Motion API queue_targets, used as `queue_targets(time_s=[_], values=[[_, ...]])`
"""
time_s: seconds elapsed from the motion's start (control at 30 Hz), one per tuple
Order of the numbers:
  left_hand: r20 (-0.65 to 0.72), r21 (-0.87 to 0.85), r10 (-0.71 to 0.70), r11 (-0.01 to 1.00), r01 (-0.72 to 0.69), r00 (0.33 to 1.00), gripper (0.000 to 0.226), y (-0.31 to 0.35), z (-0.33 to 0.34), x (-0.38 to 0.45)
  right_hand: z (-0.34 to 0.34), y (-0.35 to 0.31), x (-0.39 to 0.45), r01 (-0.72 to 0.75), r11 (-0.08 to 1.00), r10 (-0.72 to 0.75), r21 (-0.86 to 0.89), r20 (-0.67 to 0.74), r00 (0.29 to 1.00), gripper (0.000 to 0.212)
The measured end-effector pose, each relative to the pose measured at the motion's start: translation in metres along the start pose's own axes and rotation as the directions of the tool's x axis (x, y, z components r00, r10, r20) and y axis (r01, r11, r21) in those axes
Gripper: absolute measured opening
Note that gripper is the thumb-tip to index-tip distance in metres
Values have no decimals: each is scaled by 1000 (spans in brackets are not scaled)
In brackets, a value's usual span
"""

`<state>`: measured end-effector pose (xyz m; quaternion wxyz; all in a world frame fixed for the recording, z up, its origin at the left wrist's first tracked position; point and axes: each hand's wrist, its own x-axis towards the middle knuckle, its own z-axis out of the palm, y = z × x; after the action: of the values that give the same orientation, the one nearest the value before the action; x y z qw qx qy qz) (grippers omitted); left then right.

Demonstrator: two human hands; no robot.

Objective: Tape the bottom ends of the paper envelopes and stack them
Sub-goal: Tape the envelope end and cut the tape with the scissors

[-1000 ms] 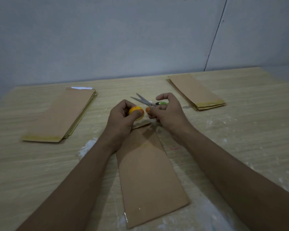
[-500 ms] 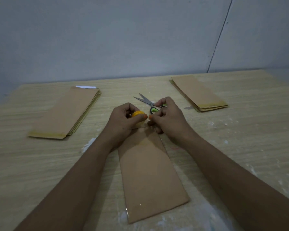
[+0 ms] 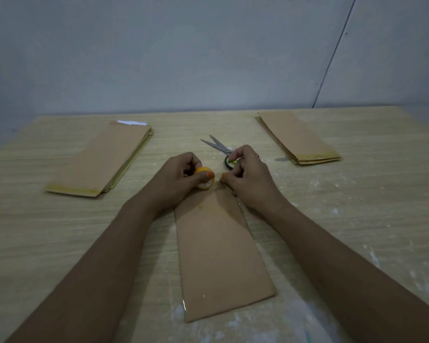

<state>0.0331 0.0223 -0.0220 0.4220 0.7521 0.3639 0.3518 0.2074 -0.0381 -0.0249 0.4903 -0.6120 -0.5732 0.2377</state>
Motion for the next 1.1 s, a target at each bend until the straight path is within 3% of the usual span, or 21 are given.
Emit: queue_targets(time_s=[0.17,0.43,0.7,1.1], values=[[-39,-52,25,998,-27,999,15,-1,-1,-5,-1,0,-1,-2,1000,2,-30,10,1000,31],[-146,13,80,997,-79,986,26,4,3,-10,0,-3,-3,41,995,-38,-93,28,999,29],[-249,304,189,947,-109,950,26,5,17,-7,3,-5,-6,135,978,-133,-159,24,991,29],[-180,367,166,926,-90,969,29,3,18,-7,7,-6,-7,174,948,-175,-267,22,984,29]])
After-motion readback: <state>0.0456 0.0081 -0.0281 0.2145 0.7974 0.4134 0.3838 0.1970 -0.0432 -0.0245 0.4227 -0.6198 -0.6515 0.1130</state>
